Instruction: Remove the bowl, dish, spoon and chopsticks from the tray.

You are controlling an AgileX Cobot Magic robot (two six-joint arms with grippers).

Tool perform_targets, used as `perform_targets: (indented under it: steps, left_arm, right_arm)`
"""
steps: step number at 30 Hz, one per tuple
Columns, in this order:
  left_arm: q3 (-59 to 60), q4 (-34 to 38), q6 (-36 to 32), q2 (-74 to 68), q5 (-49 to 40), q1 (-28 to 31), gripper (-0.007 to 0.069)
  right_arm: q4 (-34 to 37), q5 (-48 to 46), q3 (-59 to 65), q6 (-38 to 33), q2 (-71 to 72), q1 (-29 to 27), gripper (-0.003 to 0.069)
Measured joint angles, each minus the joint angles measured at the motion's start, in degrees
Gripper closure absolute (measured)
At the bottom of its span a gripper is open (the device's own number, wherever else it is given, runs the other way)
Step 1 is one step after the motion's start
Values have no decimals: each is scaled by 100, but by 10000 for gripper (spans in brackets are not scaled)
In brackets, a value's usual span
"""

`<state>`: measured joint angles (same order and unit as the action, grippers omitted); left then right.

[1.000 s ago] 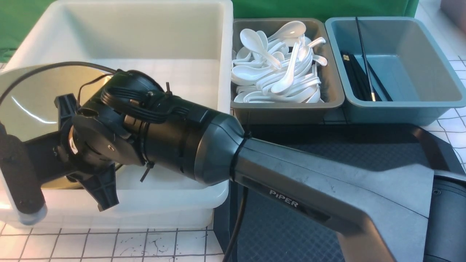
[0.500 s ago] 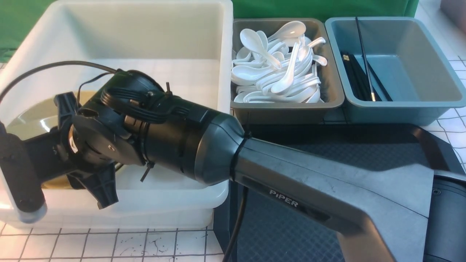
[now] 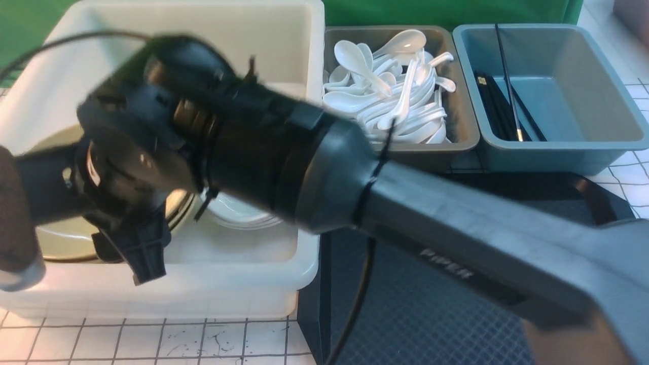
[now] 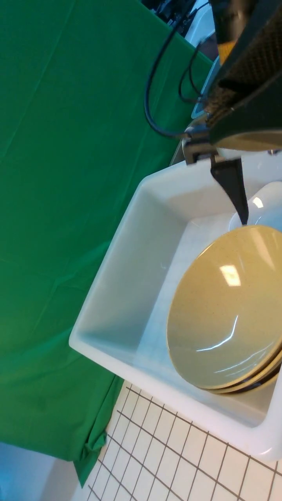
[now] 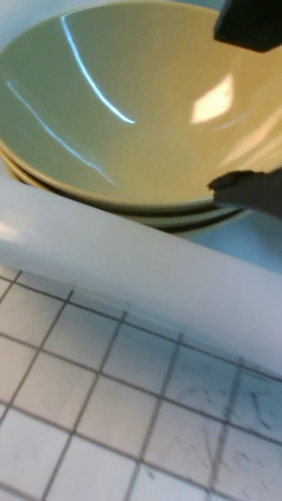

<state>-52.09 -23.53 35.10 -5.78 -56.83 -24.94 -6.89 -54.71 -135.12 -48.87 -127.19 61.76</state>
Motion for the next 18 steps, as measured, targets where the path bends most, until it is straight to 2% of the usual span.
perform_targets:
  steps: [5, 8, 11, 15, 18]
  left_arm:
    - [0, 328, -115, 0, 7, 0, 625]
    - [0, 833, -379, 0, 13, 0, 625]
    - [11, 1877, -973, -16, 47, 0, 625]
    - [267, 2836, -1700, -67, 546, 0, 625]
    - [562, 3282, -2090, -43, 899, 0, 625]
  right_arm:
    - [-7, -1205, -184, 494, 388, 0, 223]
    - [-31, -1232, -292, 998, 593, 0, 274]
    - [-198, -1237, -338, 1872, 1044, 0, 397]
    - [-291, -1237, -135, 2958, 1652, 0, 565]
    - [-278, -1237, 524, 3652, 2322, 0, 621]
